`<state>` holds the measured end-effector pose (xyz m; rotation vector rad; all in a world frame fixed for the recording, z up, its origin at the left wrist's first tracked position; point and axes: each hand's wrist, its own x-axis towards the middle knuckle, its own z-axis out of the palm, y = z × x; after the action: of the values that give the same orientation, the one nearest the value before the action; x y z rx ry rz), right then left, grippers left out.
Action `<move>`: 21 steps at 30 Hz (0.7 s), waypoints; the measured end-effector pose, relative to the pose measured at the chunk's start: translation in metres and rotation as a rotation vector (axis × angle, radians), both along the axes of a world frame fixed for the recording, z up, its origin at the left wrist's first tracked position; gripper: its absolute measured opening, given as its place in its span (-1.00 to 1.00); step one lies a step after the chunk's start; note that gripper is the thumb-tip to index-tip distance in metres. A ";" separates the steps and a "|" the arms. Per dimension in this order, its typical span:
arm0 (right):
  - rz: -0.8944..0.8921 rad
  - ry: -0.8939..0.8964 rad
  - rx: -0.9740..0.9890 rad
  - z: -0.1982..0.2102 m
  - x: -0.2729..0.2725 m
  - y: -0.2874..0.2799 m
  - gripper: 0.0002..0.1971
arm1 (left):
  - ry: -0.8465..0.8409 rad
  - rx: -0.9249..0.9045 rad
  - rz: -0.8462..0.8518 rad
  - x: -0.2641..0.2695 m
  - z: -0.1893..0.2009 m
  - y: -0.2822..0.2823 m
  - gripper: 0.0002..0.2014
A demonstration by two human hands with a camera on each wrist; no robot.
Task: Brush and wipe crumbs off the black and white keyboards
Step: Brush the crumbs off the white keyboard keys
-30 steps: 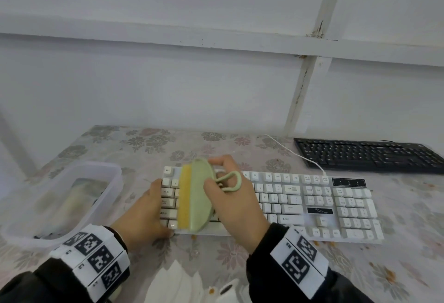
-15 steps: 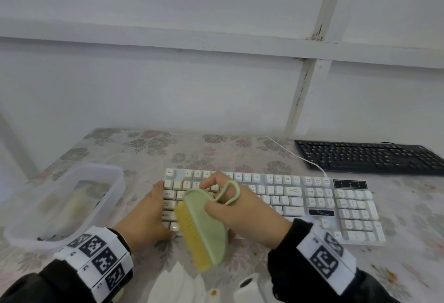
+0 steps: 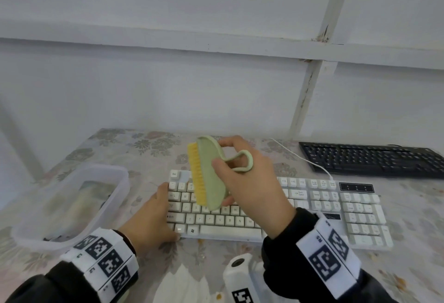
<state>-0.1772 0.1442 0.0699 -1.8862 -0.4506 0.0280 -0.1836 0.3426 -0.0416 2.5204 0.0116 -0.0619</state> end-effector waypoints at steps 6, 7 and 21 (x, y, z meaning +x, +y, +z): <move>0.038 -0.003 0.005 -0.007 0.006 0.007 -0.65 | 0.002 -0.011 0.003 0.001 -0.002 0.001 -0.11; 0.034 -0.019 -0.011 -0.007 0.008 0.007 -0.68 | 0.000 -0.011 0.002 0.002 -0.003 0.001 -0.10; -0.192 -0.304 -0.187 -0.026 -0.001 0.009 -0.77 | -0.017 -0.040 -0.021 0.003 -0.008 0.004 -0.08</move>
<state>-0.1782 0.1532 0.0440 -2.1202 -0.4834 -0.3592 -0.1804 0.3468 -0.0497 2.4809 -0.0233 -0.0490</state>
